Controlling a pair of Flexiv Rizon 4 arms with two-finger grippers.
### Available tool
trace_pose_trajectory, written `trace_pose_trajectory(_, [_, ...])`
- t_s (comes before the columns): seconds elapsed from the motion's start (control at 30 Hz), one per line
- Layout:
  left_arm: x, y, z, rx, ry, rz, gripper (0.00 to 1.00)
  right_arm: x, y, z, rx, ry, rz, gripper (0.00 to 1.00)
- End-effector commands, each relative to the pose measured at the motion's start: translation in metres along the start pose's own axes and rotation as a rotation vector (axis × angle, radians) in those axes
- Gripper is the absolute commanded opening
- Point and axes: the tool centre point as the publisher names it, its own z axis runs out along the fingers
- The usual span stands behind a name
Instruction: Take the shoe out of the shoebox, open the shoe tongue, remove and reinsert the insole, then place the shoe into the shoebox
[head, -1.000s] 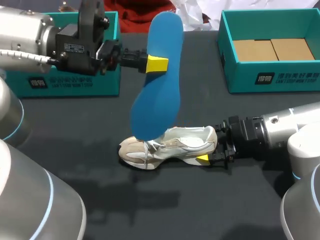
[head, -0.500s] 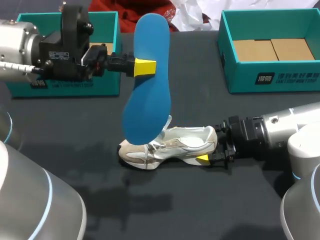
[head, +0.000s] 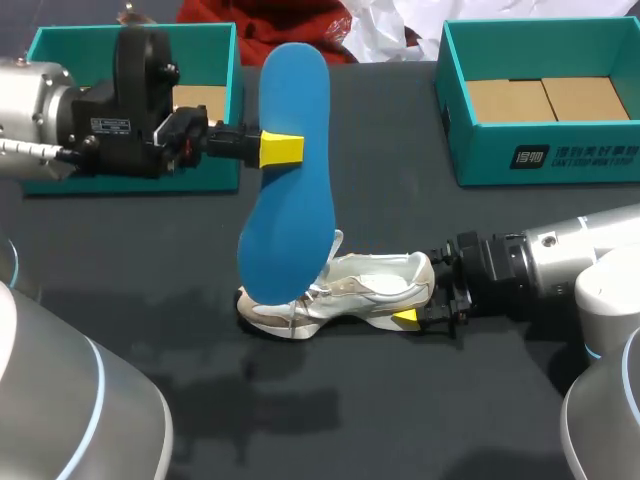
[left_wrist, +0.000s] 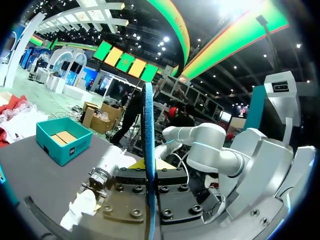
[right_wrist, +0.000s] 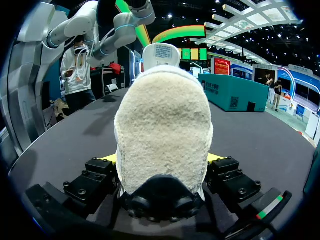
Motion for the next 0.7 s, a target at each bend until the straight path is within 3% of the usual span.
trace_pose_trajectory(0.03, [0.0,0.006,-0.001,0.006,0.001,-0.005,0.0,0.001,-0.001,0.001,0.003,-0.002,0.0,0.0])
trace_pose_trajectory(0.4, [0.0,0.007,-0.001,0.009,-0.001,-0.017,0.0,0.001,-0.001,-0.001,0.028,-0.02,0.017,0.0])
trace_pose_trajectory(0.43, [0.0,0.007,-0.001,0.009,-0.001,-0.017,0.0,0.001,-0.002,-0.002,0.037,-0.036,0.025,0.08])
trace_pose_trajectory(0.47, [0.0,0.007,-0.001,0.009,-0.001,-0.017,0.0,0.001,-0.002,-0.004,0.039,-0.04,0.025,0.39])
trace_pose_trajectory(0.5, [0.0,0.007,-0.001,0.009,-0.001,-0.017,0.0,0.002,-0.002,-0.005,0.05,-0.048,0.027,1.0])
trace_pose_trajectory(0.7, [0.0,0.007,-0.001,0.009,-0.001,-0.017,0.0,0.003,-0.002,-0.01,0.1,-0.055,0.037,1.0])
